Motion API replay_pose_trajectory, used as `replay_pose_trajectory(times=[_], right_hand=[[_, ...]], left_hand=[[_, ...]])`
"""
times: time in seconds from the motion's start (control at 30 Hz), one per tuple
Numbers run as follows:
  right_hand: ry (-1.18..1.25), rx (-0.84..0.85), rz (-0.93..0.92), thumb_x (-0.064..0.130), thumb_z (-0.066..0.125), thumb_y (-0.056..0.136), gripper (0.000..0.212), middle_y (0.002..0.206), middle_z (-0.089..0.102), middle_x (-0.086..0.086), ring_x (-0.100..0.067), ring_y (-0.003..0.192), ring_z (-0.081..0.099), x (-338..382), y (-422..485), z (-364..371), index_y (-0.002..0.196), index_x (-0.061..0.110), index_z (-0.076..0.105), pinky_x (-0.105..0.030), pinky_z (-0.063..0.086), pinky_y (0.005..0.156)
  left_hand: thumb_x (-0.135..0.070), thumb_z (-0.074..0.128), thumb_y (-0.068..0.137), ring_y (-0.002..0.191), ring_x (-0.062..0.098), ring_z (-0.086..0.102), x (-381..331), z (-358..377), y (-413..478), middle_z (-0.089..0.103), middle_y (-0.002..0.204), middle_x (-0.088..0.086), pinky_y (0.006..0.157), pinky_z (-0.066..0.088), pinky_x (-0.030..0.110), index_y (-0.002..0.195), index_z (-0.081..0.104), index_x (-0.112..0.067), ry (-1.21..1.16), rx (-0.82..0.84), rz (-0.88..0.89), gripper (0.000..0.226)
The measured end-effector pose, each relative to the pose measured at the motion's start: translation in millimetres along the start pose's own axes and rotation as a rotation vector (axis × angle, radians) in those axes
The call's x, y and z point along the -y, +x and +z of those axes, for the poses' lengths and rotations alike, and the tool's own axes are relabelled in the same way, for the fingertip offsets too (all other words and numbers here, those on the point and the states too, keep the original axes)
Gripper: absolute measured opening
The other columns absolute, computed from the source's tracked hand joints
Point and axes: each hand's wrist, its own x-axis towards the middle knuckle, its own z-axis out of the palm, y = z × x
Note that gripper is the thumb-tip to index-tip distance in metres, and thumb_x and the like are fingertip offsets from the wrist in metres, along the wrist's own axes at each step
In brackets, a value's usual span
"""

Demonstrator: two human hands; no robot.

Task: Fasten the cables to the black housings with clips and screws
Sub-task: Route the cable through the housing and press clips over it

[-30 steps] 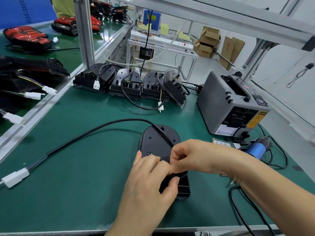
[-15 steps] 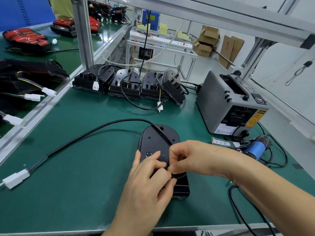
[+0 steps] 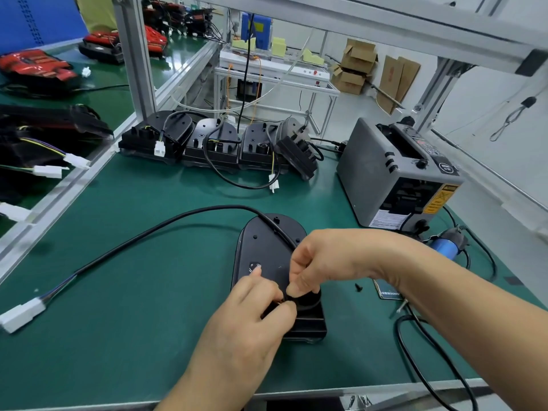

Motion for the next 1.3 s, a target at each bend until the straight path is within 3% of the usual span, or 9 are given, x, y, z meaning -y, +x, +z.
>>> replay_pose_trajectory(times=[0.17, 0.43, 0.67, 0.77, 0.83, 1.0, 1.17, 1.3], right_hand=[[0.077, 0.003, -0.031, 0.032, 0.070, 0.082, 0.008, 0.069, 0.066, 0.012, 0.003, 0.066, 0.056, -8, -1, 1, 0.076, 0.027, 0.068, -0.022, 0.045, 0.081], [-0.015, 0.003, -0.018, 0.036, 0.068, 0.083, 0.009, 0.065, 0.064, 0.018, 0.010, 0.059, 0.052, -6, 0, 1, 0.079, 0.028, 0.064, -0.017, 0.038, 0.066], [0.067, 0.048, -0.066, 0.035, 0.067, 0.085, 0.010, 0.072, 0.066, 0.013, 0.006, 0.069, 0.056, -11, 0, 0, 0.088, 0.025, 0.068, -0.018, 0.041, 0.078], [0.212, 0.040, -0.125, 0.022, 0.071, 0.083, 0.010, 0.078, 0.063, 0.011, 0.000, 0.072, 0.056, -17, -5, 1, 0.091, 0.024, 0.066, -0.013, 0.042, 0.070], [0.220, -0.004, -0.157, 0.020, 0.073, 0.081, 0.014, 0.077, 0.060, 0.012, -0.001, 0.069, 0.053, -21, -9, 6, 0.089, 0.028, 0.065, -0.011, 0.040, 0.060], [0.157, -0.258, -0.219, 0.020, 0.071, 0.082, 0.012, 0.068, 0.060, 0.016, 0.006, 0.061, 0.051, -20, -16, 29, 0.079, 0.031, 0.066, -0.007, 0.039, 0.059], [-0.305, -0.481, -0.328, 0.028, 0.056, 0.091, 0.009, 0.088, 0.059, 0.015, -0.003, 0.087, 0.044, -15, -23, 43, 0.094, 0.028, 0.065, -0.012, 0.030, 0.073], [-0.351, -0.535, -0.392, 0.028, 0.051, 0.094, 0.016, 0.099, 0.062, 0.007, -0.013, 0.094, 0.048, -15, -24, 48, 0.102, 0.023, 0.065, -0.017, 0.031, 0.080]], left_hand=[[0.001, 0.057, 0.082, 0.080, 0.021, 0.049, 1, 2, -2, 0.043, 0.088, 0.001, 0.104, 0.041, 0.040, 0.080, 0.069, -0.003, 0.002, -0.037, 0.031, 0.014], [0.002, 0.052, 0.083, 0.085, 0.016, 0.049, -1, 1, 1, 0.047, 0.101, -0.001, 0.101, 0.043, 0.042, 0.087, 0.061, -0.008, -0.037, -0.052, 0.114, 0.014], [0.004, 0.061, 0.080, 0.083, 0.017, 0.054, 1, 0, 1, 0.054, 0.088, 0.001, 0.100, 0.044, 0.040, 0.082, 0.066, -0.005, -0.057, -0.029, 0.080, 0.011], [0.004, 0.063, 0.079, 0.081, 0.018, 0.053, 1, 0, 2, 0.051, 0.090, 0.000, 0.100, 0.044, 0.040, 0.083, 0.064, -0.006, -0.073, -0.031, 0.069, 0.010], [0.007, 0.067, 0.075, 0.080, 0.018, 0.053, 1, 0, 2, 0.050, 0.089, 0.000, 0.099, 0.045, 0.040, 0.082, 0.065, -0.005, -0.077, -0.030, 0.062, 0.015], [0.007, 0.068, 0.073, 0.080, 0.018, 0.054, 0, 0, 2, 0.055, 0.085, 0.002, 0.099, 0.044, 0.039, 0.082, 0.066, -0.006, -0.071, -0.019, 0.042, 0.016], [0.005, 0.064, 0.078, 0.078, 0.015, 0.050, -3, -1, 2, 0.059, 0.081, 0.004, 0.101, 0.043, 0.036, 0.078, 0.068, -0.005, -0.071, -0.026, 0.008, 0.010], [0.001, 0.061, 0.081, 0.078, 0.015, 0.051, -3, -1, 2, 0.059, 0.082, 0.004, 0.101, 0.043, 0.036, 0.078, 0.069, -0.005, -0.073, -0.028, 0.000, 0.011]])
